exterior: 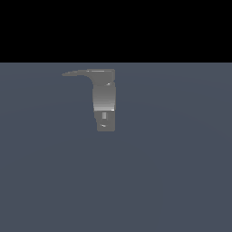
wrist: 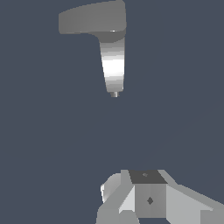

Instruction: Turn on the faucet by rotating a designated handle.

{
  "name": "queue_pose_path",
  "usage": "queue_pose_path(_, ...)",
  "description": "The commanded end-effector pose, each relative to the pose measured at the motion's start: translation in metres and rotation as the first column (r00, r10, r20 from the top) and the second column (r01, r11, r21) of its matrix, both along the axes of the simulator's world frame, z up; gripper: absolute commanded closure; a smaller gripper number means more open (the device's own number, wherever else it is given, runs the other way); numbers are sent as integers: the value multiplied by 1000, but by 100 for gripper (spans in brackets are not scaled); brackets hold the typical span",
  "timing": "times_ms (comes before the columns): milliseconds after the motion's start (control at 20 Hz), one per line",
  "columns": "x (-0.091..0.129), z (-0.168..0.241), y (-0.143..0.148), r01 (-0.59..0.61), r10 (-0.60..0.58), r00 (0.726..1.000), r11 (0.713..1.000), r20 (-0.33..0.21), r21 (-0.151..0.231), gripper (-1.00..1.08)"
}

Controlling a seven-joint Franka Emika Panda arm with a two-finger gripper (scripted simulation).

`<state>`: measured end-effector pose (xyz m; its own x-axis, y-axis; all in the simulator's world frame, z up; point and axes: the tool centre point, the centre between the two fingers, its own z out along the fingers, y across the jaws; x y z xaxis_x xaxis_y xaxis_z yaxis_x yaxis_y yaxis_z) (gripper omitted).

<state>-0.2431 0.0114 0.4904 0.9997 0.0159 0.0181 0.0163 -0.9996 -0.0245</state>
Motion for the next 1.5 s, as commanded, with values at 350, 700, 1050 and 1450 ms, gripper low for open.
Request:
queue_pose_path(350, 2, -3, 6, 24, -24, 1000, 1000, -1, 0, 108)
queue_pose_path(700, 9, -14, 24, 94, -94, 996, 996, -2, 0, 108)
queue_pose_path(1050, 24, -31, 54, 211, -211, 977, 977, -6, 1, 108)
queue_pose_path(1450, 49, -55, 90, 361, -361, 933, 933, -10, 1, 108)
